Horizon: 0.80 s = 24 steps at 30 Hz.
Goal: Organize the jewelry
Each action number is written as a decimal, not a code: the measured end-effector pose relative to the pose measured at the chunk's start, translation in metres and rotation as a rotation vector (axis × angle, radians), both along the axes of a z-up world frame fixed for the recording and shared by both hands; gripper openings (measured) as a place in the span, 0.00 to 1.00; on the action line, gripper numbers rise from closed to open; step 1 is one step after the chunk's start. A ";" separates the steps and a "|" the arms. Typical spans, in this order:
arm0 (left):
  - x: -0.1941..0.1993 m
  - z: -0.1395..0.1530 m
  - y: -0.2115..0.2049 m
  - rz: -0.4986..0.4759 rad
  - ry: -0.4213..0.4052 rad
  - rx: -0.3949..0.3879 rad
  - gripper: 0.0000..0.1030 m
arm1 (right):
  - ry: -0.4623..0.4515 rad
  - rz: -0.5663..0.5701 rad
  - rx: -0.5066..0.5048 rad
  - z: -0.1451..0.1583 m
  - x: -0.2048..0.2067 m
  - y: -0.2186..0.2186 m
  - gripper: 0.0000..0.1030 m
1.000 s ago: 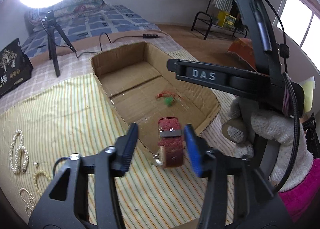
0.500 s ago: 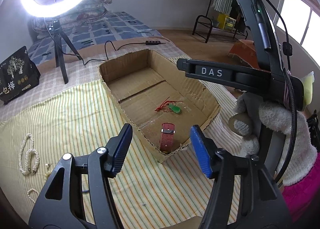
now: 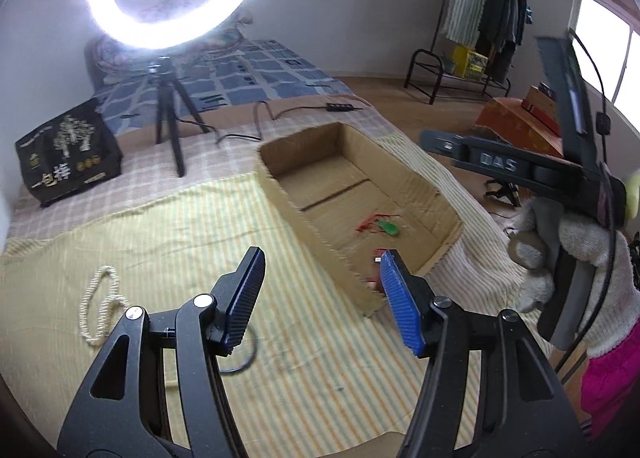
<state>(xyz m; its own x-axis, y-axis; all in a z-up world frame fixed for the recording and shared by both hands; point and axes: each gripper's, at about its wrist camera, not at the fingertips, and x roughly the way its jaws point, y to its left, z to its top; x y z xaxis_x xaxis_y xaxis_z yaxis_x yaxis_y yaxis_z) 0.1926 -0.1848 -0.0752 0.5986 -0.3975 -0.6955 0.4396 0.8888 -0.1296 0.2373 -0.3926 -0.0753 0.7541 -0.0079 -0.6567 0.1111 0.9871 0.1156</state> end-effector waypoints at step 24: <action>0.036 -0.006 0.208 0.299 0.027 -0.012 0.60 | 0.069 0.376 -0.184 -0.031 -0.030 0.164 0.71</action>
